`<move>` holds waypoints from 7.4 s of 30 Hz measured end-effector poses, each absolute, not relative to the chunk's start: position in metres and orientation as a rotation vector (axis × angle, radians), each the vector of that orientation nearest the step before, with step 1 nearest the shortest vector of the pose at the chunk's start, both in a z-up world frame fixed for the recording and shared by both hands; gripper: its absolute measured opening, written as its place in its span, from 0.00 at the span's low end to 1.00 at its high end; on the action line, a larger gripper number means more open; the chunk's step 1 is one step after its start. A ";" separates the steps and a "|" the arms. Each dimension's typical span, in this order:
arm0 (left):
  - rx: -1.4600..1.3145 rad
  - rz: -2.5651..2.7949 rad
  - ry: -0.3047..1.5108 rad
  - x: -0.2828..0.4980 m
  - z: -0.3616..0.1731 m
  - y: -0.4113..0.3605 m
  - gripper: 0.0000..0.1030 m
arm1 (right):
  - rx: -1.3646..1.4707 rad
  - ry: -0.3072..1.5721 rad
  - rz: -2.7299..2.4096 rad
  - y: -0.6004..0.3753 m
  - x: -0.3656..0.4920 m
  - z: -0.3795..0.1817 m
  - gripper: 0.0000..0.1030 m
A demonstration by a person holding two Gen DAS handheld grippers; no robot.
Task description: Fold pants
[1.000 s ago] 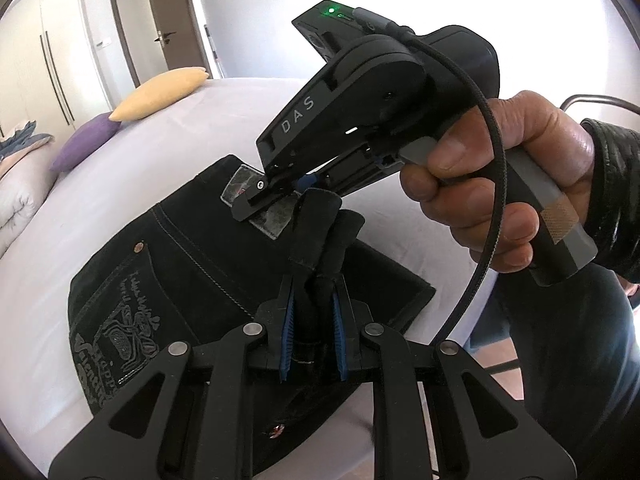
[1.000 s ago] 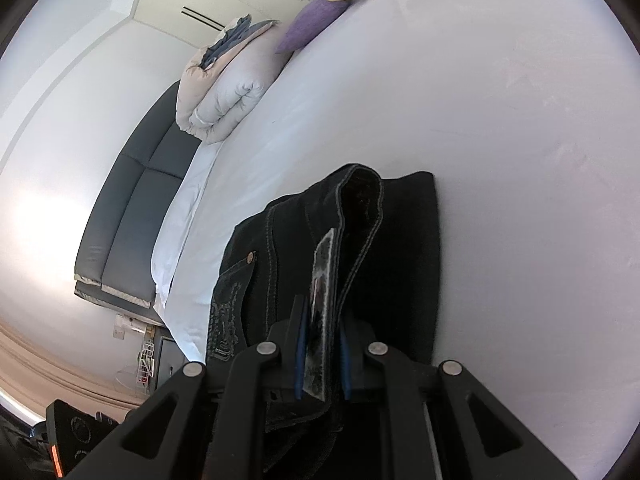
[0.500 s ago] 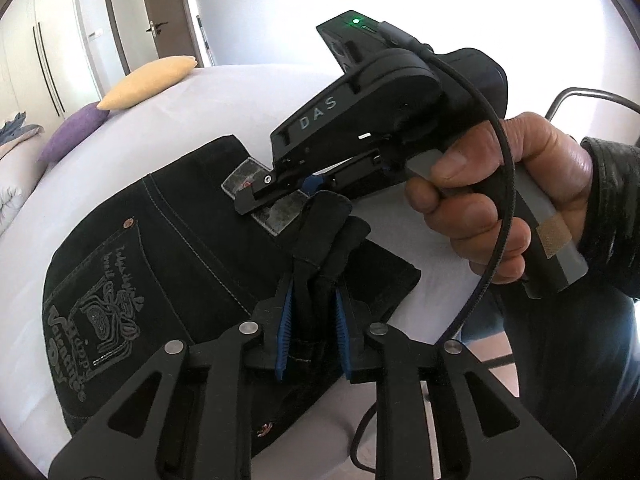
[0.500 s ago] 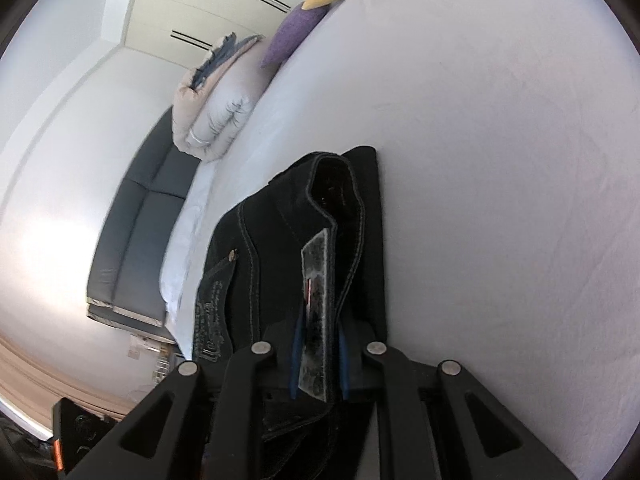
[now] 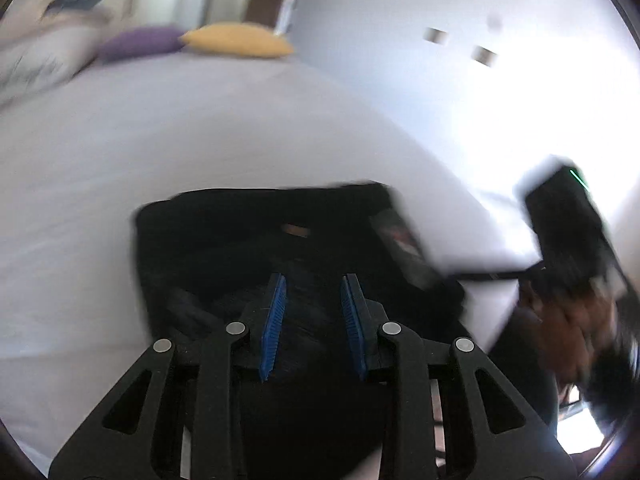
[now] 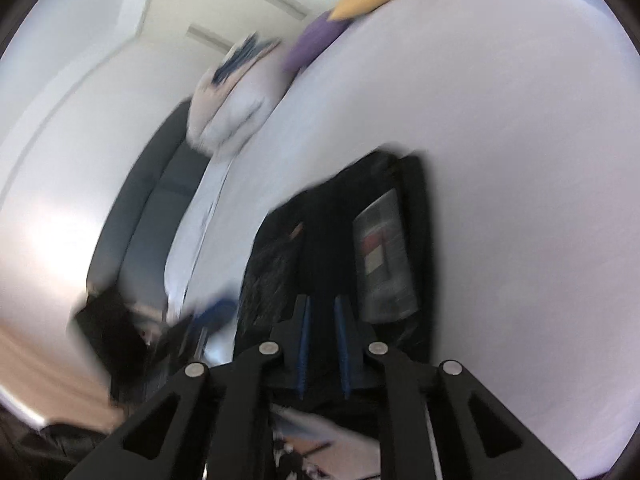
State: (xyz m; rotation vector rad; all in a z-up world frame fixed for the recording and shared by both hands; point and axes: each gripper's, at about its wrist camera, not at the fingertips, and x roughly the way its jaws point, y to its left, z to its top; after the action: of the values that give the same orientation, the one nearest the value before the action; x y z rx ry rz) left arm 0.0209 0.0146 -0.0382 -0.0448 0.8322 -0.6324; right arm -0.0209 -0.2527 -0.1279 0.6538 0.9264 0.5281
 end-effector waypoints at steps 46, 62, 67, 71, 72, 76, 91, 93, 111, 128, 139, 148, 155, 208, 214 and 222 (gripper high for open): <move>0.001 -0.462 0.846 -0.046 -0.088 0.018 0.27 | 0.598 0.937 0.500 -0.243 -0.107 -0.154 0.38; -0.308 -0.531 0.984 0.034 -0.097 0.068 0.87 | 0.790 0.928 0.364 -0.306 -0.025 -0.151 0.66; -0.278 -0.548 1.083 0.061 -0.118 0.050 0.84 | 0.764 0.998 0.407 -0.289 0.019 -0.155 0.66; -0.272 -0.553 1.092 0.071 -0.121 0.043 0.61 | 0.714 1.047 0.405 -0.272 0.041 -0.155 0.60; -0.282 -0.559 1.095 0.072 -0.122 0.044 0.53 | 0.696 1.059 0.397 -0.267 0.045 -0.155 0.58; -0.272 -0.565 1.092 0.072 -0.119 0.044 0.37 | 0.637 1.064 0.371 -0.252 0.049 -0.153 0.38; -0.101 -0.577 0.872 0.118 -0.016 0.031 0.18 | 0.416 0.882 0.389 -0.243 0.079 -0.054 0.19; -0.078 -0.569 0.875 0.143 -0.014 0.026 0.18 | 0.409 0.882 0.379 -0.247 0.100 -0.051 0.19; -0.128 -0.526 0.957 0.243 -0.111 -0.002 0.52 | 0.659 0.886 0.378 -0.320 0.187 -0.152 0.38; 0.138 -0.236 0.240 0.042 0.027 0.017 1.00 | 0.335 0.561 0.025 -0.281 0.025 -0.033 0.80; 0.142 -0.054 0.031 -0.086 0.113 0.026 1.00 | 0.143 0.064 -0.175 -0.250 -0.116 0.096 1.00; 0.109 -0.022 0.290 -0.096 0.100 0.028 1.00 | 0.066 0.038 -0.126 -0.219 -0.164 0.141 1.00; 0.044 -0.100 0.544 -0.079 0.035 0.023 1.00 | 0.051 0.339 -0.164 -0.202 -0.141 0.086 1.00; 0.035 -0.084 0.742 -0.042 -0.056 0.020 1.00 | 0.105 0.752 -0.121 -0.163 -0.103 -0.027 1.00; 0.035 -0.082 0.743 -0.043 -0.056 0.020 1.00 | 0.106 0.753 -0.120 -0.163 -0.102 -0.028 1.00; 0.035 -0.083 0.743 -0.043 -0.056 0.020 1.00 | 0.107 0.756 -0.118 -0.161 -0.103 -0.030 1.00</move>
State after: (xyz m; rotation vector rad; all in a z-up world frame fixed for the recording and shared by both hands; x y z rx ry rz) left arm -0.0427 0.0199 -0.0565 0.0346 0.7434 -0.0829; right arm -0.1030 -0.1609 -0.0300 0.1072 0.7557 -0.1183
